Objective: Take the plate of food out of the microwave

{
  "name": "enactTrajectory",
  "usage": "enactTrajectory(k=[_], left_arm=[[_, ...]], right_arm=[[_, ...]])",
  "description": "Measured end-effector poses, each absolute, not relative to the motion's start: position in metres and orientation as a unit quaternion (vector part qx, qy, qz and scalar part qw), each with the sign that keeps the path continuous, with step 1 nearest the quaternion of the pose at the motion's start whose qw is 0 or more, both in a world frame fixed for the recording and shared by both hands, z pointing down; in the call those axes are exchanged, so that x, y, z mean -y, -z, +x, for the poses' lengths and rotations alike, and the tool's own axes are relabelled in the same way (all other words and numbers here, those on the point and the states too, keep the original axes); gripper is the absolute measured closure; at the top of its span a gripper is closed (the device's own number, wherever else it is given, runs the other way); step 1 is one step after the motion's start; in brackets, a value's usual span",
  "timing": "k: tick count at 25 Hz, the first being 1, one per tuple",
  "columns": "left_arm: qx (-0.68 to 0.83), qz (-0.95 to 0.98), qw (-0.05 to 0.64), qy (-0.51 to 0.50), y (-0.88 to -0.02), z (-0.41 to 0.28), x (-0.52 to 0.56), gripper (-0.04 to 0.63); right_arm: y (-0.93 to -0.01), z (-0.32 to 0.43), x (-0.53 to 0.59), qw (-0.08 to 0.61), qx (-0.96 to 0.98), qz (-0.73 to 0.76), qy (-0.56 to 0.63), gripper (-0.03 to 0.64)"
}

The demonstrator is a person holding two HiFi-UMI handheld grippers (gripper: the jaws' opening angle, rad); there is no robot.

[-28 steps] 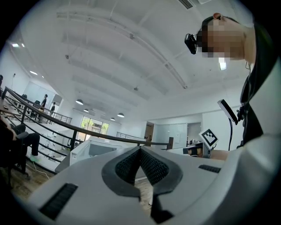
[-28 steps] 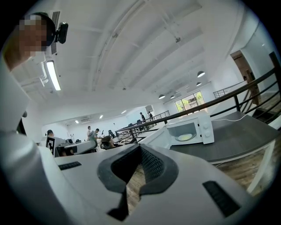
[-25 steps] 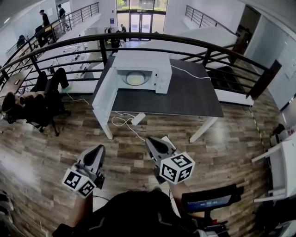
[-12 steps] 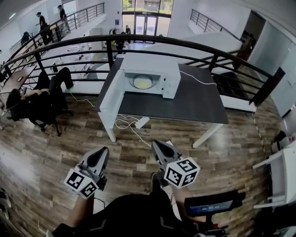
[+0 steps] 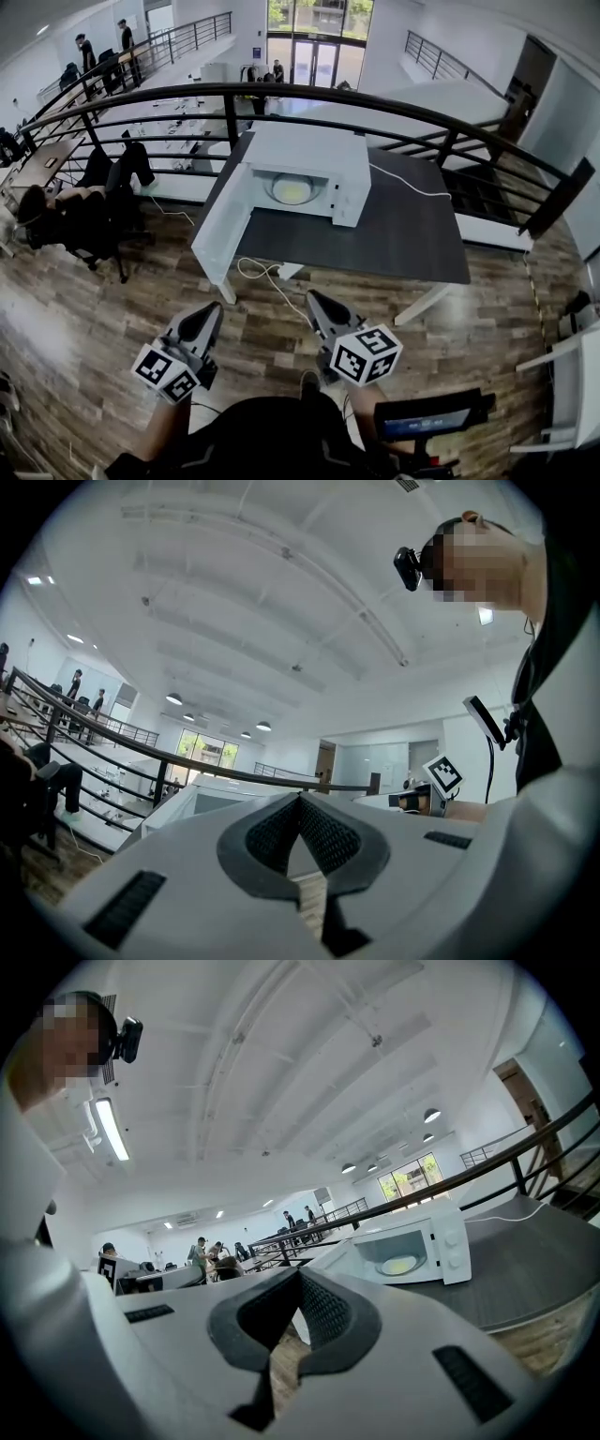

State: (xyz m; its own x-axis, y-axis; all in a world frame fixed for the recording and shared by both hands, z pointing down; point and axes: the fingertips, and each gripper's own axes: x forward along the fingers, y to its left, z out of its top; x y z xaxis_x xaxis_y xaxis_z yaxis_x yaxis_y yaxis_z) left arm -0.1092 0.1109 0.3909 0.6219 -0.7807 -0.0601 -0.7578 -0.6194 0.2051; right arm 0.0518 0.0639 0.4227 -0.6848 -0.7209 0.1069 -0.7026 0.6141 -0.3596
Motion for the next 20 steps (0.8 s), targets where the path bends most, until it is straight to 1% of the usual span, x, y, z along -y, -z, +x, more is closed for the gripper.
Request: enactTrajectory(k=[2,20], left_arm=[[0.430,0.896,0.077,0.080,-0.384,-0.097,-0.097,0.591],[0.480,0.872,0.080,0.042,-0.398,-0.012,-0.001,0.591]], right_arm=[[-0.418,0.062,-0.047,0.026,-0.901,-0.391,0.187,0.627],[-0.429,0.137,0.061,0.030,-0.921,-0.333,0.201,0.627]])
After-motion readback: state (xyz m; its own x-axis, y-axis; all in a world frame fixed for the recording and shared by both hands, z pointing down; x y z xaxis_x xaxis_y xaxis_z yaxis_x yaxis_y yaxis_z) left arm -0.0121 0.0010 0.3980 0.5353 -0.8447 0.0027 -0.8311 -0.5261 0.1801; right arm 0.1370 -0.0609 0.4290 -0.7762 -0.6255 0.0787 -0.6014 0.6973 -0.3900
